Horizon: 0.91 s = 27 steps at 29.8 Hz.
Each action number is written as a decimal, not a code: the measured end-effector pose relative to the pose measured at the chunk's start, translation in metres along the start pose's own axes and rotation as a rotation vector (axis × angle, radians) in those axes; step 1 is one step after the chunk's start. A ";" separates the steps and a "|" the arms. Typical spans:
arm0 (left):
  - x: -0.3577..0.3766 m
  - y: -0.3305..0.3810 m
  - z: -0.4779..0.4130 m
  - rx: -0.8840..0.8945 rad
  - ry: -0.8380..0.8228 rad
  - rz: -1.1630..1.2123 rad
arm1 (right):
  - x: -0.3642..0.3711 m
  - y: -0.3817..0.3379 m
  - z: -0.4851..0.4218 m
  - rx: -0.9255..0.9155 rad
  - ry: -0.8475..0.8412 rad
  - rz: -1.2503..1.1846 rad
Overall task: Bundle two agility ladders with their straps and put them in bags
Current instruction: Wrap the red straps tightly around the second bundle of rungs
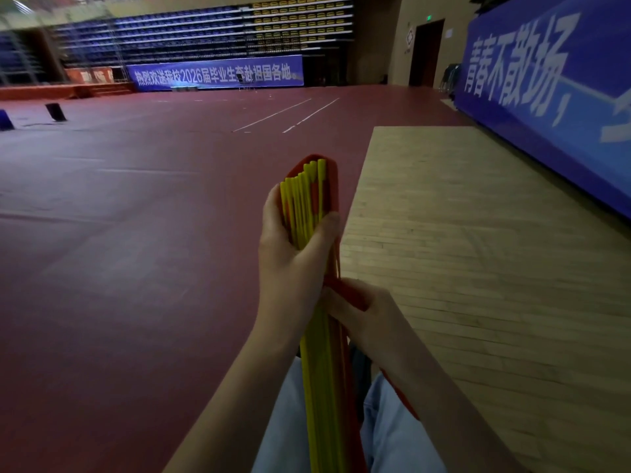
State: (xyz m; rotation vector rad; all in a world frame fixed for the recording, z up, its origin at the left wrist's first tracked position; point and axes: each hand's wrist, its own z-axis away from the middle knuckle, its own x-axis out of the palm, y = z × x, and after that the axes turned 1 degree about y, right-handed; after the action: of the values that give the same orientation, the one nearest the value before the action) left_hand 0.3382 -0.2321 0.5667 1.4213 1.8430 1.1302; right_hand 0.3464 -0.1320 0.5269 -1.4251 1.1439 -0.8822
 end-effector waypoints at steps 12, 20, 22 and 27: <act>0.000 -0.007 -0.014 -0.075 -0.233 0.074 | -0.031 -0.025 -0.001 -0.375 0.186 0.846; 0.002 0.002 -0.026 -0.237 -0.454 0.357 | -0.053 -0.034 -0.009 -0.756 -0.009 0.775; 0.002 0.004 -0.031 -0.257 -0.526 0.448 | -0.055 -0.043 -0.014 -0.714 -0.029 0.698; -0.002 -0.004 -0.041 -0.305 -0.683 0.537 | -0.056 -0.052 -0.021 -0.704 0.033 0.682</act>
State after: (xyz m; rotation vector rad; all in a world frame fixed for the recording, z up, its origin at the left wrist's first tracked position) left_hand 0.3036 -0.2457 0.5835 1.8604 0.8075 0.9291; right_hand 0.3211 -0.0851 0.5847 -1.3855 1.9198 -0.0008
